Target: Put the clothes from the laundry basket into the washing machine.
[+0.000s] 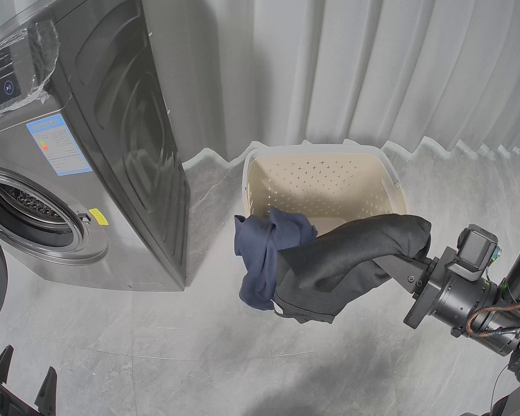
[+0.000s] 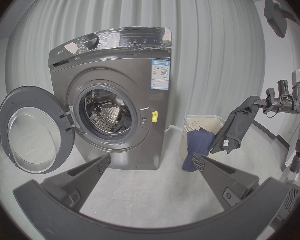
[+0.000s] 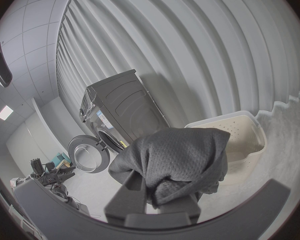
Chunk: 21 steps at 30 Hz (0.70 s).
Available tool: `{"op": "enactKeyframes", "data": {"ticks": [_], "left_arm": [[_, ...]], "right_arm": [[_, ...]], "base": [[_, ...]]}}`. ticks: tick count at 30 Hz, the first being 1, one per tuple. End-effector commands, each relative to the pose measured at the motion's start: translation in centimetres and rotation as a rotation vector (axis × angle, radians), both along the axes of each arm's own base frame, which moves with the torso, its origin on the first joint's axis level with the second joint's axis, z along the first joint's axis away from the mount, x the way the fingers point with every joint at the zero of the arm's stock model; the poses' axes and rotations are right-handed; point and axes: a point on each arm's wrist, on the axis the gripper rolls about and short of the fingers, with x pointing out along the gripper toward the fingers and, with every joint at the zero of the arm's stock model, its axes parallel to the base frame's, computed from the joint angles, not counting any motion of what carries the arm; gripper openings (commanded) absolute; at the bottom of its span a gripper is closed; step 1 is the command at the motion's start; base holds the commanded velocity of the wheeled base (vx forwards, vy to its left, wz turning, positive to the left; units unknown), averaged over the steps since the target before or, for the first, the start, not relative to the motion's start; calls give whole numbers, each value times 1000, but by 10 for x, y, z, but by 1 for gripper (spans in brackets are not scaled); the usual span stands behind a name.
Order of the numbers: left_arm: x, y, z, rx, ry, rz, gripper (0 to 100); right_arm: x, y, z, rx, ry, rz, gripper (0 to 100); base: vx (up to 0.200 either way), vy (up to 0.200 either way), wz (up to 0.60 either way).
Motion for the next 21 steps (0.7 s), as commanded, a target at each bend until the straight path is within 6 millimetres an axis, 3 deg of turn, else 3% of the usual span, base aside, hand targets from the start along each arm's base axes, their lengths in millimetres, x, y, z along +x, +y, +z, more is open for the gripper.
{"op": "enactKeyframes", "data": {"ticks": [1, 15, 21], "left_arm": [[0, 0, -5, -1, 0, 2, 100], [0, 0, -5, 2, 0, 0, 100], [0, 0, -5, 2, 0, 0, 100]], "right_arm": [[1, 1, -1, -4, 3, -1, 0], [2, 0, 5, 13, -30, 54, 0], [0, -2, -1, -7, -13, 55, 0]], "base": [[0, 200, 0], [0, 200, 0], [0, 0, 0]]}}
